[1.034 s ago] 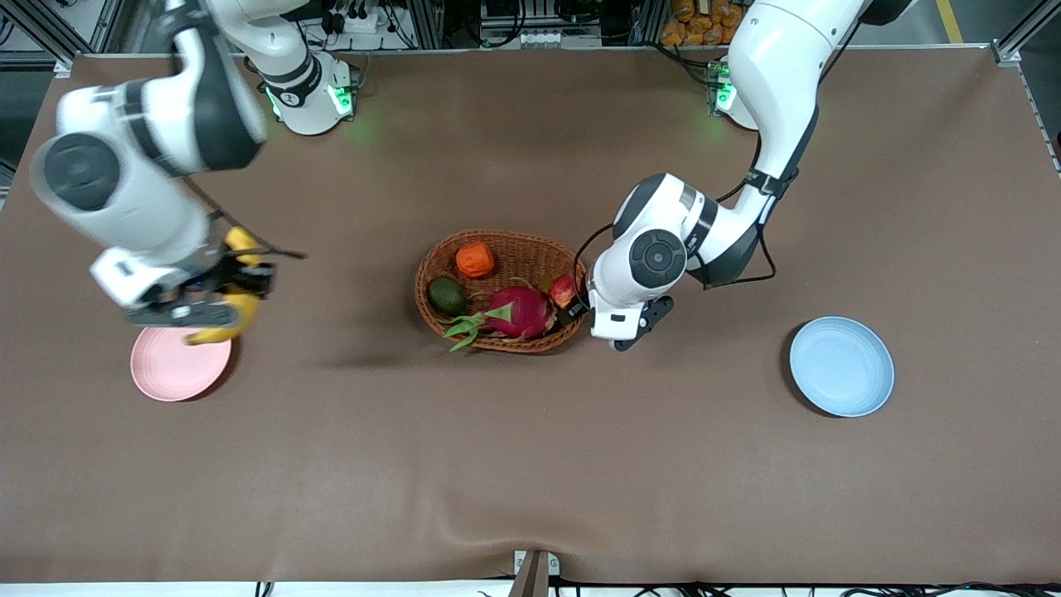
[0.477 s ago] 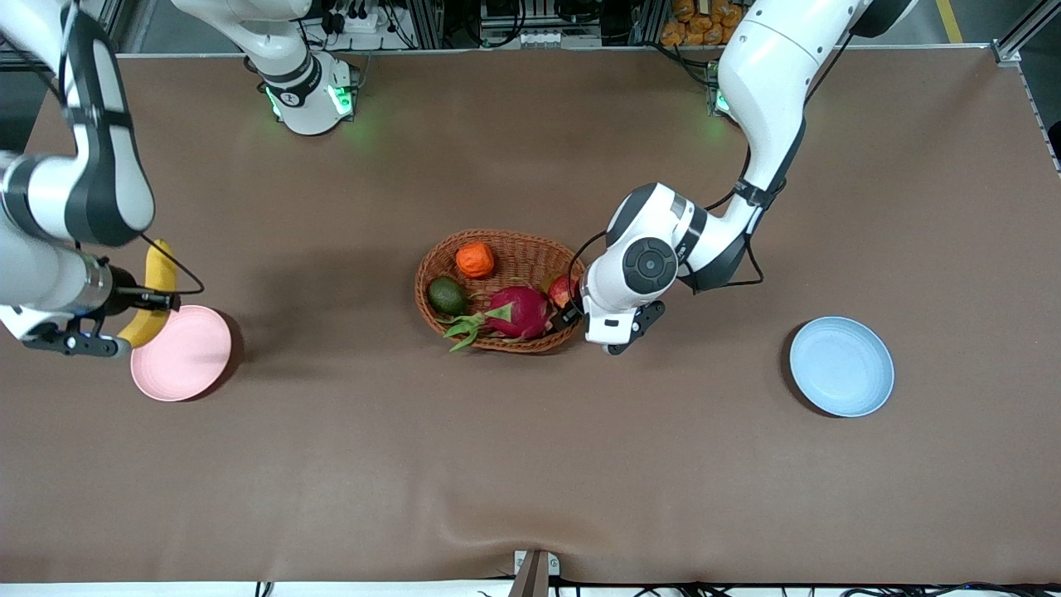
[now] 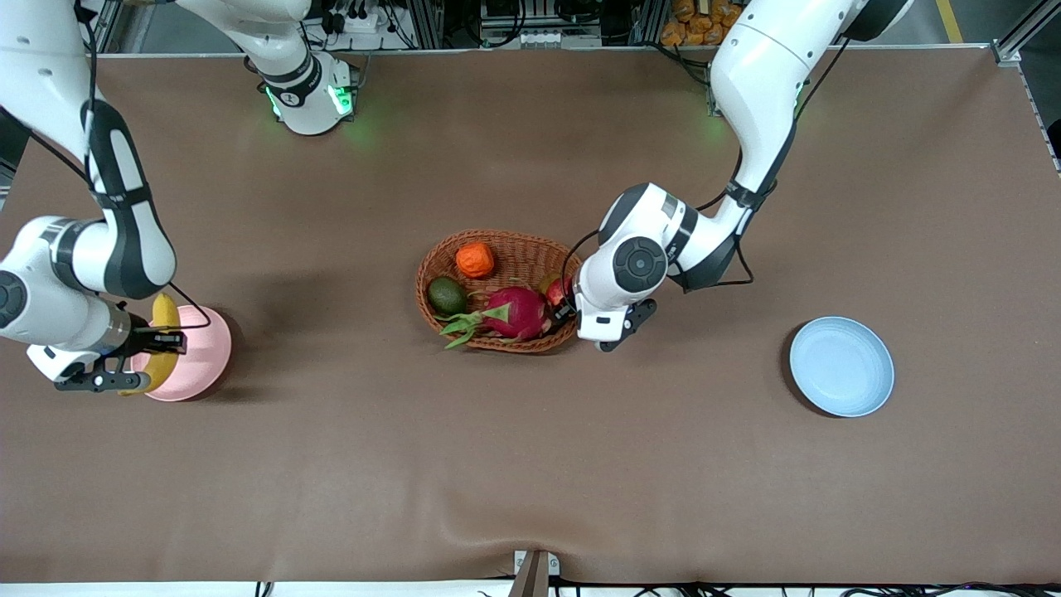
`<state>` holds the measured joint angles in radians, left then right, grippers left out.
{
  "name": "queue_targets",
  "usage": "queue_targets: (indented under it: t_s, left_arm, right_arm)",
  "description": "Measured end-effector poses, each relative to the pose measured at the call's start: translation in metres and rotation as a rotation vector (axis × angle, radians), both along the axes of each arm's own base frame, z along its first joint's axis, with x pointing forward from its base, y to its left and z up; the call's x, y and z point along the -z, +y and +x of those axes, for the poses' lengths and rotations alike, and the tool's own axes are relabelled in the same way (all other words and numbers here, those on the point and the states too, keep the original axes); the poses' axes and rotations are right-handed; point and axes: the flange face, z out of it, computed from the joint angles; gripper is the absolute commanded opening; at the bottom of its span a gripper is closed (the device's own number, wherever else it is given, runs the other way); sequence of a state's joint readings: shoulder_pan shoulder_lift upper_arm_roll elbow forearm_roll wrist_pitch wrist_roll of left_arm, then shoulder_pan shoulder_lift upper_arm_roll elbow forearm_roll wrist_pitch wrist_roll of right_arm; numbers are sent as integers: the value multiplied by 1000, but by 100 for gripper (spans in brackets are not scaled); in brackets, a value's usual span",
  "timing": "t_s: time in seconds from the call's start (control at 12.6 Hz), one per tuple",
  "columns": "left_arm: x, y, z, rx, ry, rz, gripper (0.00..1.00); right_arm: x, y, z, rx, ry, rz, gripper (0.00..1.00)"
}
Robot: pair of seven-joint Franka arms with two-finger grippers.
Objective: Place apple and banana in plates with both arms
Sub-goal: 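Carry the banana to the pink plate with the right gripper, then release the banana on the pink plate while the left gripper lifts the apple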
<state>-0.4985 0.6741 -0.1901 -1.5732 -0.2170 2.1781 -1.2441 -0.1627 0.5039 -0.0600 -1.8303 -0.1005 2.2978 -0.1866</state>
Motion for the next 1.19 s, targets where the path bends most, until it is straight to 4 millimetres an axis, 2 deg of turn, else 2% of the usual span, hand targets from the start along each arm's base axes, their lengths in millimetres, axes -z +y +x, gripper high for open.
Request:
queue_targets:
  t_s: [0.08,0.16,0.24,0.4,0.48,0.56,0.72,0.88,0.95,1.03,1.19]
  left_arm:
    - [3,-4,-4,4,6,-1,31]
    - [3,-7,-6,7,7,-2,11]
    - [2,-8,-6,6,7,-2,0]
    - [-4,-6,-1,-1,-4,-10,0]
    - [-17,-6,4,-5,-19,-20,0]
    - [-38,-4,7,-3,-29,-26,0]
    - [-100,9,14,-1,-52,-35,0]
    - [-160,46,25,31,-91,-48,0]
    - [-180,67,32,59,-111,-56,0]
    - [-192,87,38,88,-122,-59,0]
    - [-194,123,54,152,-138,-67,0]
  right_arm:
    - [9,-2,0,-1,-1,0,64]
    - [13,-2,0,-1,2,1,100]
    - [15,-3,0,1,5,2,100]
    - [15,-8,-1,8,6,2,100]
    - [15,-7,-2,7,10,3,100]
    - [16,-5,-2,3,20,7,100]
    - [13,4,-2,-9,47,18,100]
    - [-2,16,-2,-22,75,30,100]
    - [-15,24,-2,-27,84,42,100]
    - [-28,32,-3,-23,92,61,100]
    - [-54,42,-8,-8,88,100,100]
